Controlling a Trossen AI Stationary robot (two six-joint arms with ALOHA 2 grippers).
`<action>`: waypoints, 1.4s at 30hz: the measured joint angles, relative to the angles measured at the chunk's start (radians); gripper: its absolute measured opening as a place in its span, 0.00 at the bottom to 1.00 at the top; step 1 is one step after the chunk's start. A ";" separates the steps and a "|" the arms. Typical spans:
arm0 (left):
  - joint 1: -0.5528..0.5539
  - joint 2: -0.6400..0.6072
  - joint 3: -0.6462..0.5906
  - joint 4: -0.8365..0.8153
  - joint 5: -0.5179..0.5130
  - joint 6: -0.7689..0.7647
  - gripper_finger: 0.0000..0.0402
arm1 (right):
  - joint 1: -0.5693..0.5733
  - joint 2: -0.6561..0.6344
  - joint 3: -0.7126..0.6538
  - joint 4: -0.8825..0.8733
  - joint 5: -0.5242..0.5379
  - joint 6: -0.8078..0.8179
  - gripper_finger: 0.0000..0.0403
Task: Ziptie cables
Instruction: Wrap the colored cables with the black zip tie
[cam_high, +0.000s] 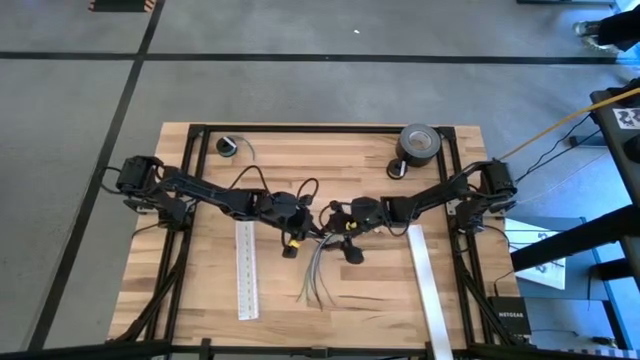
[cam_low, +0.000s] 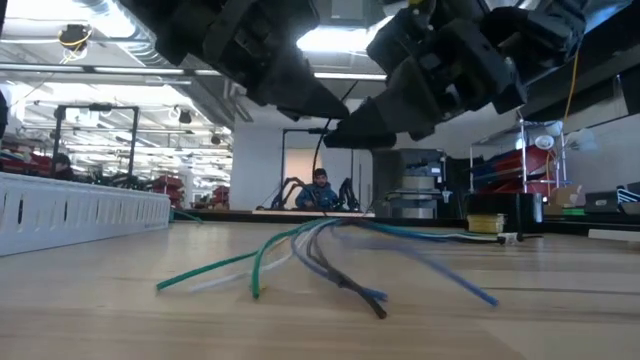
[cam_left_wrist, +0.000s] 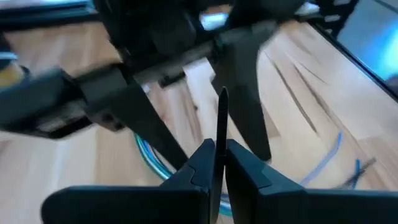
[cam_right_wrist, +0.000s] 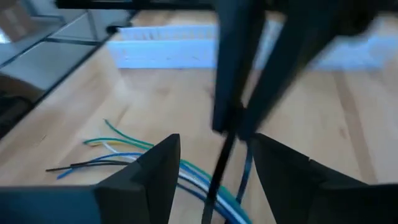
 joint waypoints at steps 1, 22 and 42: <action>0.003 0.001 -0.001 -0.002 0.011 0.002 0.02 | -0.009 0.000 0.000 0.003 -0.023 -0.007 0.47; 0.031 0.023 0.000 0.065 0.102 0.037 0.02 | -0.075 0.086 -0.001 0.166 -0.351 -0.055 0.05; 0.030 0.011 0.131 -0.264 -0.008 -0.165 0.28 | -0.071 0.085 0.000 0.104 -0.224 -0.044 0.00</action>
